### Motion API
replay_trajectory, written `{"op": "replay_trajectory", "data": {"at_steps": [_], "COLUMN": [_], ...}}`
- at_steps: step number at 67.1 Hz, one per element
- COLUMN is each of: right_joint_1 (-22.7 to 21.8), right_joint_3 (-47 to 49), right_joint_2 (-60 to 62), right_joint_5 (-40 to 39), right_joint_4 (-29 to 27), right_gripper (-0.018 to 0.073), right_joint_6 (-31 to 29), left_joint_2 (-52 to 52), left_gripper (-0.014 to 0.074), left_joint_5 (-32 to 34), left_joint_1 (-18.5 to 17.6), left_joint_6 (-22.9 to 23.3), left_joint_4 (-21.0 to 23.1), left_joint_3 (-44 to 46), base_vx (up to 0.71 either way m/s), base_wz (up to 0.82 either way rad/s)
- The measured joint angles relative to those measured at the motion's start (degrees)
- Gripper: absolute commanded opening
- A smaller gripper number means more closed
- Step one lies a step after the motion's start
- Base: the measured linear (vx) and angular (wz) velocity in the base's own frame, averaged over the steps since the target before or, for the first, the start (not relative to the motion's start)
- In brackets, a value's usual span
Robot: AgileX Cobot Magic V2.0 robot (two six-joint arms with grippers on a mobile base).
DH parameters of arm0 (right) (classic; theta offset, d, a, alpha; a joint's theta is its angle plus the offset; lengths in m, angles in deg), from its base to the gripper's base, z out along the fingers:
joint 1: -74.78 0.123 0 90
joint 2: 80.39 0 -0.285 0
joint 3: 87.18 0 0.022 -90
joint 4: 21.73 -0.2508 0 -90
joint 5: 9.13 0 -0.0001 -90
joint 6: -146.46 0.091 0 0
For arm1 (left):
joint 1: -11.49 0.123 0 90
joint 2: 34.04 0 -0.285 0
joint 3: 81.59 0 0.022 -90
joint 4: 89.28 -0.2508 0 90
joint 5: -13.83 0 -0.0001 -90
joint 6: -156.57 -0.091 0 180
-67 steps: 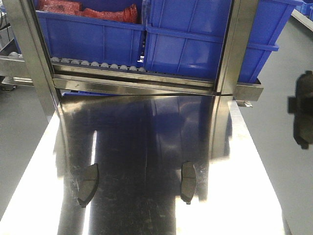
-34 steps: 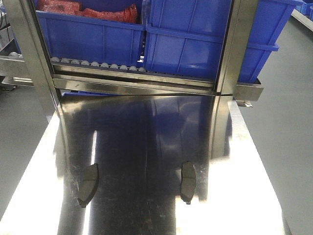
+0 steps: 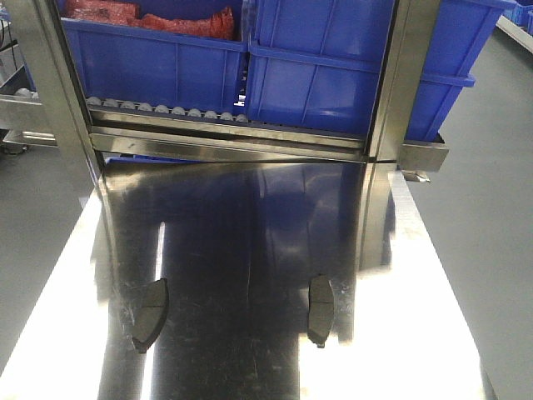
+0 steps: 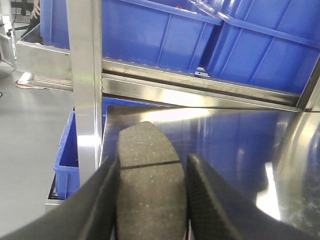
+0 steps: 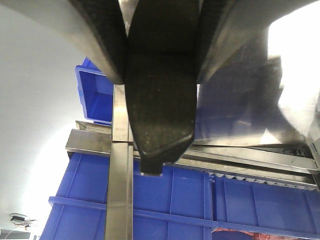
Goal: Move and align brake pads A on conveyor
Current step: 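Lift the brake pad with the right gripper, holding both pads, then turn the base away from the steel table holding both pads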
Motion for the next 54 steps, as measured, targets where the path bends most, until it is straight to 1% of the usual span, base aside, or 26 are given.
{"op": "replay_trajectory", "data": {"at_steps": [41,54], "right_joint_1": [0.0,0.0], "right_joint_3": [0.0,0.0], "right_joint_2": [0.0,0.0], "right_joint_5": [0.0,0.0], "right_joint_4": [0.05,0.09], "right_gripper": [-0.0004,-0.0004], "right_joint_6": [0.0,0.0], "left_joint_2": [0.0,0.0], "left_gripper": [-0.0006,-0.0006], "left_joint_5": [0.0,0.0], "left_joint_1": [0.0,0.0], "left_joint_6": [0.0,0.0], "left_joint_4": [0.0,0.0], "left_joint_3": [0.0,0.0], "base_vx": [0.0,-0.04], "base_wz": [0.0,0.18]}}
